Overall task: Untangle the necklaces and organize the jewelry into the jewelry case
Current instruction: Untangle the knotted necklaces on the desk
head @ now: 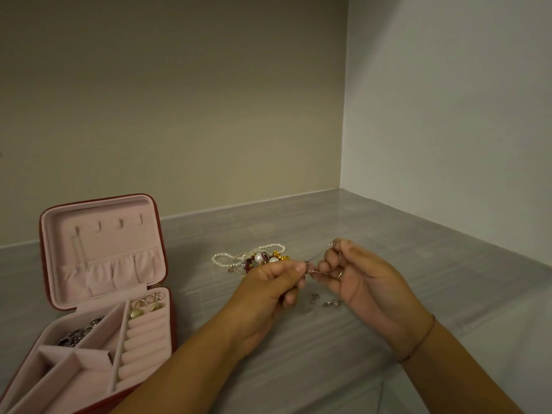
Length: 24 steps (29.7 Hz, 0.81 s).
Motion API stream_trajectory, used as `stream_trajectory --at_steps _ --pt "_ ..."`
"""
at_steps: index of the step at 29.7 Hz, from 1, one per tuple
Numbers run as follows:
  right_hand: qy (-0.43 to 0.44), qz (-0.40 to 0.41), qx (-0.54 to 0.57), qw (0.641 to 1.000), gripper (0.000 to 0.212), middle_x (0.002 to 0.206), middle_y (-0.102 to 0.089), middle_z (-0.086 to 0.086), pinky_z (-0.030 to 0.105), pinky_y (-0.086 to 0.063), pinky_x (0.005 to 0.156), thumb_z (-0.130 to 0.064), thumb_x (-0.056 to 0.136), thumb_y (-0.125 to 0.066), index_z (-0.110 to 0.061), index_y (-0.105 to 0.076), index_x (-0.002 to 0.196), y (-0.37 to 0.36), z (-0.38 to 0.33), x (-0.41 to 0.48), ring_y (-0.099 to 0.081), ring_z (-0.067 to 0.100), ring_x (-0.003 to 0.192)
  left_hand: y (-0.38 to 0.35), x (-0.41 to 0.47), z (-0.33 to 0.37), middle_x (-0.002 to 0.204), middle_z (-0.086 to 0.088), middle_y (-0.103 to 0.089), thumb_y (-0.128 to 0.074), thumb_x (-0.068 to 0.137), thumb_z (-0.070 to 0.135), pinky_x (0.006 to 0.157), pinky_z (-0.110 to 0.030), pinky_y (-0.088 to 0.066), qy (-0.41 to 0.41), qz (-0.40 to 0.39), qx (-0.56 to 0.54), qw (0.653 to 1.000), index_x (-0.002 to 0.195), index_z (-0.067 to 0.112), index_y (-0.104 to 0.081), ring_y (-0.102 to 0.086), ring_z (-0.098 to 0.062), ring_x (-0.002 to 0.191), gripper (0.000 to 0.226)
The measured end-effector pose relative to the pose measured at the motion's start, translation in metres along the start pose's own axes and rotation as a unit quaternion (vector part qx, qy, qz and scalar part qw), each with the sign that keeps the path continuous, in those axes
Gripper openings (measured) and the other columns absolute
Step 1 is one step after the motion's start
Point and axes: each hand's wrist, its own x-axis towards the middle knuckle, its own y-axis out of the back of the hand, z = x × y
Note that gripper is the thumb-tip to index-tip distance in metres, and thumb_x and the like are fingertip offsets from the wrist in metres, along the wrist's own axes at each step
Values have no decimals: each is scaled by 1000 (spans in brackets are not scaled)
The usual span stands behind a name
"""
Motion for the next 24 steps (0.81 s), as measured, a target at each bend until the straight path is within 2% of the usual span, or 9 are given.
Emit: stream_trajectory --at_steps 4,7,9,13,16,18,20,22,24 --pt "8 9 -72 997 9 58 -45 0 26 -51 60 -20 82 -54 -11 -53 80 -4 -8 3 -48 12 54 1 -1 -1 74 -2 -60 -63 83 26 59 -19 -36 -5 22 36 999 66 20 -74 -40 -4 47 21" --pt "2 6 -149 989 10 57 -43 -1 22 -44 52 -22 81 -57 -12 -56 78 -5 -16 5 -38 9 46 1 1 -2 62 5 -60 -63 85 24 68 -21 -43 -7 47 53 997 76 18 -75 -51 -4 58 16" --pt "-8 2 -184 983 12 57 -46 -1 20 -38 46 -24 82 -58 -13 -57 78 -5 -21 6 -30 6 39 2 3 -2 63 6 -62 -64 80 30 72 -21 -43 -14 67 55 996 80 15 -75 -54 -5 64 19" --pt "-47 0 -219 975 16 59 -56 4 19 -34 40 -27 76 -61 -11 -59 79 -1 -29 4 -24 3 32 5 6 -3 69 3 -65 -64 85 29 76 -23 -43 -7 107 53 993 63 19 -73 -56 -11 78 26" --pt "-91 -4 -274 957 17 45 -41 0 22 -43 48 -29 76 -62 -12 -61 72 5 -37 1 -25 5 33 6 6 -3 69 3 -65 -62 88 29 77 -25 -42 -1 114 36 993 72 18 -74 -56 -11 76 23" --pt "-127 -14 -313 941 23 42 -34 -3 26 -49 62 -34 77 -62 -15 -61 63 10 -43 -2 -27 7 34 6 6 -3 66 5 -64 -60 90 28 74 -25 -42 5 115 16 993 78 16 -73 -55 -8 70 21" --pt "-140 -34 -323 935 34 46 -38 0 33 -51 81 -43 74 -66 -17 -57 53 17 -47 -5 -34 9 40 5 7 -2 64 6 -63 -58 92 26 73 -24 -42 14 110 1 994 79 16 -71 -56 -6 65 21" --pt "-118 -57 -249 960 46 55 -49 4 40 -48 93 -51 65 -77 -17 -51 50 25 -49 -8 -46 12 49 4 7 -2 63 7 -61 -57 93 26 73 -24 -43 13 102 -2 995 78 15 -69 -56 -5 64 21" --pt "-75 -62 -131 987 47 63 -56 7 44 -45 99 -49 55 -85 -16 -51 52 37 -48 -8 -55 15 57 3 7 -3 63 8 -60 -57 93 26 73 -24 -44 8 98 4 995 78 16 -68 -56 -5 64 21"
